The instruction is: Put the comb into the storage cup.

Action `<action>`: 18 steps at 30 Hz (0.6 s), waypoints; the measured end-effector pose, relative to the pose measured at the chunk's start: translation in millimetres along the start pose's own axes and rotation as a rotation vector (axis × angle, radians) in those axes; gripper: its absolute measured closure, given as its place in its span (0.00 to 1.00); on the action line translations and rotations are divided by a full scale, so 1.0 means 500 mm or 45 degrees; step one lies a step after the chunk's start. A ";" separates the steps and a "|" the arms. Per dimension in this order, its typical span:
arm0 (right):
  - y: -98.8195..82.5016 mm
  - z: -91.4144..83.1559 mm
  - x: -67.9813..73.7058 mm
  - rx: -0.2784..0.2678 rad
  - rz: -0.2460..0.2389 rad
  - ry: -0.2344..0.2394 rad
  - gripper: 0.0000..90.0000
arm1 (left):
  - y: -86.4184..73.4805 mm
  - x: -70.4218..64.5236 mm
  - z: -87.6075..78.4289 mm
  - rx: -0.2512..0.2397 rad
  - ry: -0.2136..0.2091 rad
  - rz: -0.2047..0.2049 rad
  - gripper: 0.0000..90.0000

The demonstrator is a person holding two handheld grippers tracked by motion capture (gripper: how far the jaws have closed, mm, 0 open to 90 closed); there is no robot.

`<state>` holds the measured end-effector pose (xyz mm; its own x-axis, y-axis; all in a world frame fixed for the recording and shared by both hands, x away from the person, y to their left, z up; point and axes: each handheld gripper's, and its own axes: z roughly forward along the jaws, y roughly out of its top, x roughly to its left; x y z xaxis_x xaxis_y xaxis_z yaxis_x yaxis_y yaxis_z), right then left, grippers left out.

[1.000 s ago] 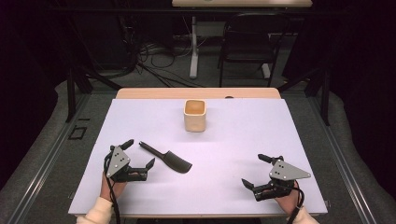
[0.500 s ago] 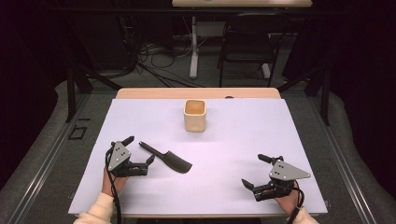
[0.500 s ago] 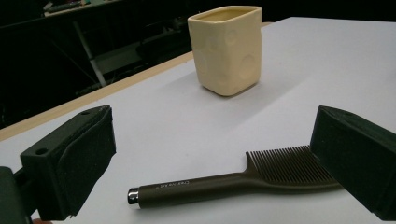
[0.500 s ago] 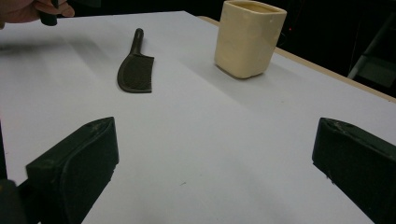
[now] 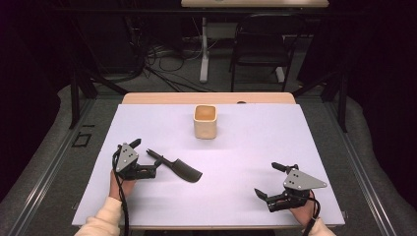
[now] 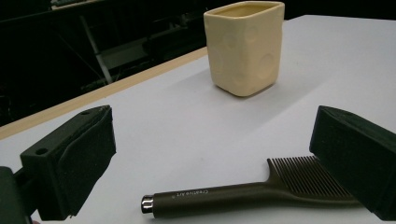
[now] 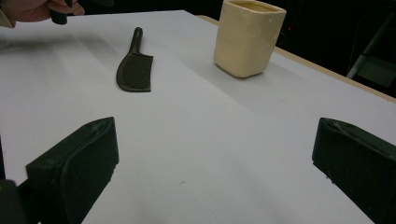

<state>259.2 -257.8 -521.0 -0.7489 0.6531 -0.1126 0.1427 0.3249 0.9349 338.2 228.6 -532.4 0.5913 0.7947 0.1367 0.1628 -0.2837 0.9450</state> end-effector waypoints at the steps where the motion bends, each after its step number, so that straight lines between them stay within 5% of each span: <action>1: 0.000 0.000 0.000 0.001 -0.001 -0.001 0.00 | -0.001 0.003 0.004 -0.001 0.006 -0.005 0.00; 18: 0.000 0.001 0.000 0.009 -0.001 -0.002 0.00 | -0.002 0.025 0.034 0.039 0.029 -0.048 0.00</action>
<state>259.5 -257.6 -521.2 -0.7479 0.6539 -0.1142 0.1466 0.3304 0.9324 359.0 229.5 -536.9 0.5664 0.8170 0.1083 0.2088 -0.2694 0.9401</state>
